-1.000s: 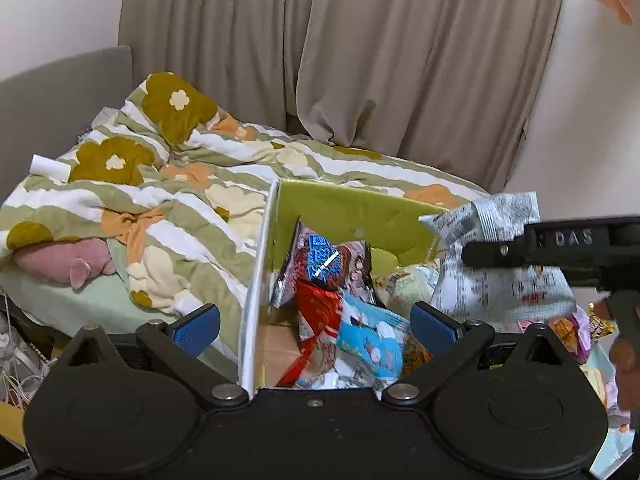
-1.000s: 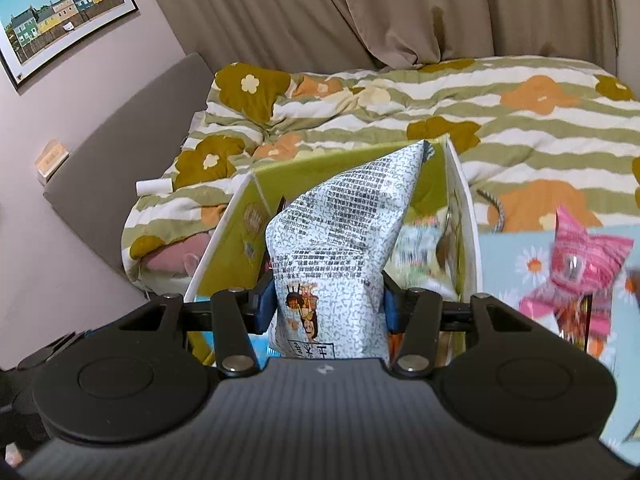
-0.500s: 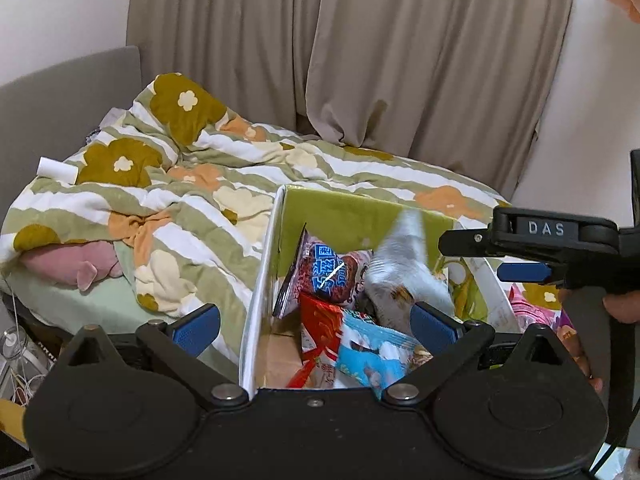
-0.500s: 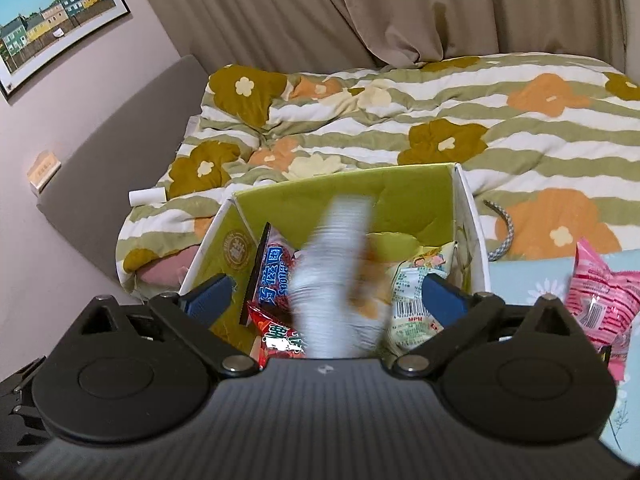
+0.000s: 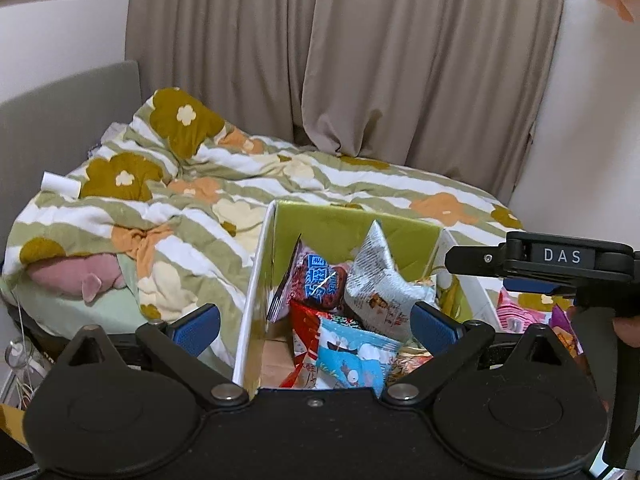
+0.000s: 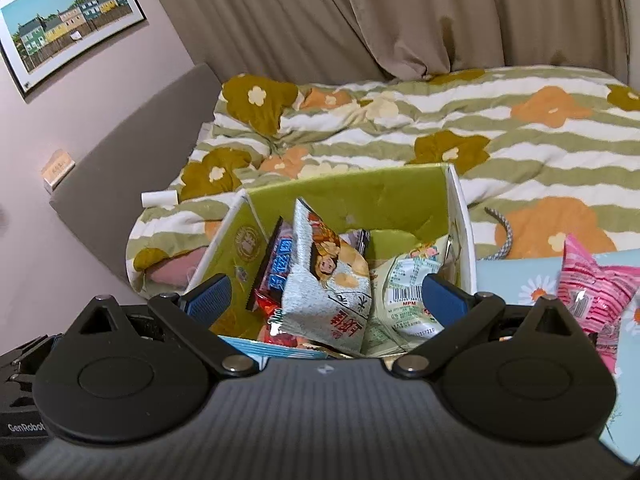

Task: Organize snacks
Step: 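Carry both bags to the box and release them inside, then grasp the cream-orange bag with the left tool while the right tool grasps the pink bag, then carry both bags over the box and open both tools inside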

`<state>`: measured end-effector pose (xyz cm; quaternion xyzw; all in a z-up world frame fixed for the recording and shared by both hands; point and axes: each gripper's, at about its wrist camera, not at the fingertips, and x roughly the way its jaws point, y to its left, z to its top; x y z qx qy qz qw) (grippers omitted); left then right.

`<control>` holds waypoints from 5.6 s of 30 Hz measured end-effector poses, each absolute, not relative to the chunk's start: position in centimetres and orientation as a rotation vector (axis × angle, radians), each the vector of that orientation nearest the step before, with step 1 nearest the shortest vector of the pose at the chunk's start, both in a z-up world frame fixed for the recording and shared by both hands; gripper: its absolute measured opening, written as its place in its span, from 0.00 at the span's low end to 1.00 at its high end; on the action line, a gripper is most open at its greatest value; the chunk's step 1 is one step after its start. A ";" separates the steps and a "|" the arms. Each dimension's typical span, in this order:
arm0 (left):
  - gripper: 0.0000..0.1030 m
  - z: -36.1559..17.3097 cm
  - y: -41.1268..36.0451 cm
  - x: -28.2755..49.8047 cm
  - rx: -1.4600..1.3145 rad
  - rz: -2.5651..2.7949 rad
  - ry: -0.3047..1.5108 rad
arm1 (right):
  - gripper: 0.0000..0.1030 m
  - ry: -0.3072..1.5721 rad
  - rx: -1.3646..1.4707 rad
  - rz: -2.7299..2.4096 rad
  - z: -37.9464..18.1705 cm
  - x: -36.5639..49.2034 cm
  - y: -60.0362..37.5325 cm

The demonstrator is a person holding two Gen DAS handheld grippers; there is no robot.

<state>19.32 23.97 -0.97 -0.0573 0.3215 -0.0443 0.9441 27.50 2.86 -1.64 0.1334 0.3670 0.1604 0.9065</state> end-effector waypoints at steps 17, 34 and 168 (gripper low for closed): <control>1.00 2.7 19.7 14.0 -0.009 -0.235 0.550 | 1.00 0.658 0.279 0.186 3.4 17.7 -1.2; 1.00 0.3 3.1 14.9 0.018 -0.457 0.647 | 1.00 0.634 0.337 -0.136 1.0 8.9 -19.4; 0.99 -0.8 23.4 29.7 -0.114 -0.045 0.807 | 0.50 0.774 0.203 0.366 -1.1 36.4 2.8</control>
